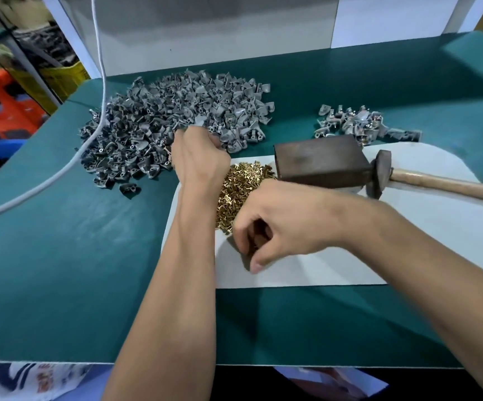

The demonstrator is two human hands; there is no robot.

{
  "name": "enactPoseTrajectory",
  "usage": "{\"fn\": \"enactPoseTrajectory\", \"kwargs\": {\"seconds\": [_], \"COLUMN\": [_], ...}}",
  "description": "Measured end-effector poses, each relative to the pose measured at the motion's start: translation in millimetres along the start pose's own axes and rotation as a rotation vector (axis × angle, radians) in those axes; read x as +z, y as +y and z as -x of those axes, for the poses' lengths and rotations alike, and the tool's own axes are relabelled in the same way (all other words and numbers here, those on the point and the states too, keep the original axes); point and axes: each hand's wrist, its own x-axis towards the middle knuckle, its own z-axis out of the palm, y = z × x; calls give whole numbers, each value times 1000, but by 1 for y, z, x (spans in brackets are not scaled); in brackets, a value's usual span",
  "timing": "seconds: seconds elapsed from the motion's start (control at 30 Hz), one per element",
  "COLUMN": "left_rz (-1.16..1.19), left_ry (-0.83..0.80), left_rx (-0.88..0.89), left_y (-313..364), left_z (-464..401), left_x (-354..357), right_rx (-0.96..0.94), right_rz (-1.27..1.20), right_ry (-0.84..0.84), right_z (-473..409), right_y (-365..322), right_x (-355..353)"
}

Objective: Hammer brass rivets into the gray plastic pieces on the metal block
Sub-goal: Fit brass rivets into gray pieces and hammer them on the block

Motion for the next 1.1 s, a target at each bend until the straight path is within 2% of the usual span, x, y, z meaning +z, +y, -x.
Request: {"fn": "enactPoseTrajectory", "kwargs": {"seconds": [0.23,0.4,0.67,0.9,1.0,1.1], "left_rz": [31,70,400,383,304,155], "left_ry": [13,21,76,44,63,-56], "left_rx": [-18,-15,-51,-59,-13,62], "left_y": [4,1,5,3,0,-1], "left_z": [2,0,-2,-3,-5,-4], "left_x": [-5,-6,-4,-2,-4,-4], "right_rx": [43,154,179,225,220,194], "right_rz": [31,228,230,307,213,139], "right_ry": [7,58,44,72,166,319], "right_z": [-4,-3,8,11,14,15], "right_y": [5,8,4,4,7,13], "right_x": [9,4,-2,1,0,-2]}}
